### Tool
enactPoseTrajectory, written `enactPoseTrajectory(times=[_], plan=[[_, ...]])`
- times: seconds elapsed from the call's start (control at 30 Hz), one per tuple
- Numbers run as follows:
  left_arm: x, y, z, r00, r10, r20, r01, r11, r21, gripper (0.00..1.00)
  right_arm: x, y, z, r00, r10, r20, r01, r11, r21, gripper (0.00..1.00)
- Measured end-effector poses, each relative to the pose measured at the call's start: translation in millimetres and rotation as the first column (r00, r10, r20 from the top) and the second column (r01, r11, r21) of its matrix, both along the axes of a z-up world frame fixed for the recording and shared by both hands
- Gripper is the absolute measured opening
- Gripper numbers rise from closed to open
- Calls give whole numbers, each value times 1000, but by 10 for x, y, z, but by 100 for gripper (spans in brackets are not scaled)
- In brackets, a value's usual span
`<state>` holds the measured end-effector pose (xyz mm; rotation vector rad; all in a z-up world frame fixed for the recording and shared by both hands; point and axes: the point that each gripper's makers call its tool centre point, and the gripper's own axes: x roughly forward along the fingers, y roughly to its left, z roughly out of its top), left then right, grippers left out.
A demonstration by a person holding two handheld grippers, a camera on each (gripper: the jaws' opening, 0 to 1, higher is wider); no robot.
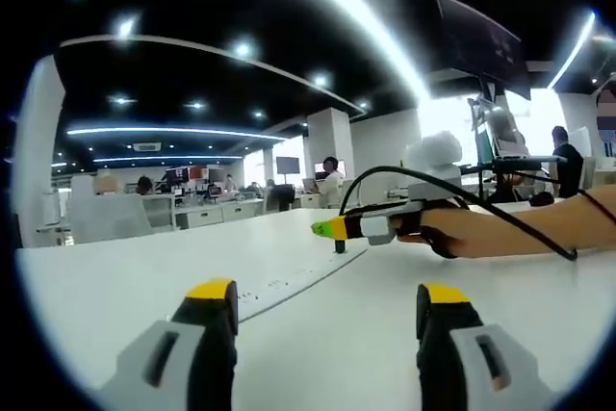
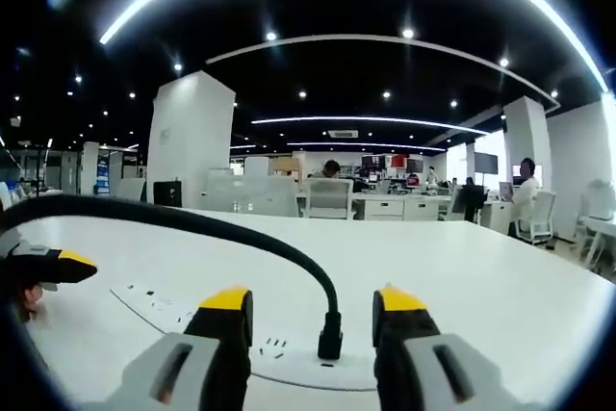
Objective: Locate the USB plug end of the data cable currently connected to the USB port on the desk. Grip the plug, withdraw it from the port, and place it onto the desktop.
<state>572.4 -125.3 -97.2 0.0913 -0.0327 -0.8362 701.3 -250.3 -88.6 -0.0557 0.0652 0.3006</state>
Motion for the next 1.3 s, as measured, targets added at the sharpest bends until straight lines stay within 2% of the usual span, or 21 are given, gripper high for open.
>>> enactPoseTrajectory(times=[0.2,0.3,0.63,0.9,1.13,1.3], plan=[[1,-1,4,1000,-1,1,1,1000,2,76,51,-15,30,1000,-14,2,14,1000,-6,44],[3,5,8,1000,2,2,-2,1000,4,75,67,-41,47,1000,-24,5,24,1000,-1,40],[9,7,22,1000,3,5,-3,1000,6,75,63,-56,82,999,-34,4,34,998,50,34],[5,11,26,1000,6,5,-6,1000,7,74,0,2,89,1000,-24,9,24,999,26,30],[1,10,26,1000,8,7,-8,1000,12,74,69,50,117,1000,-18,11,18,999,-30,28],[0,11,31,1000,8,6,-8,1000,8,74,93,-12,129,999,-44,6,44,999,-9,26]])
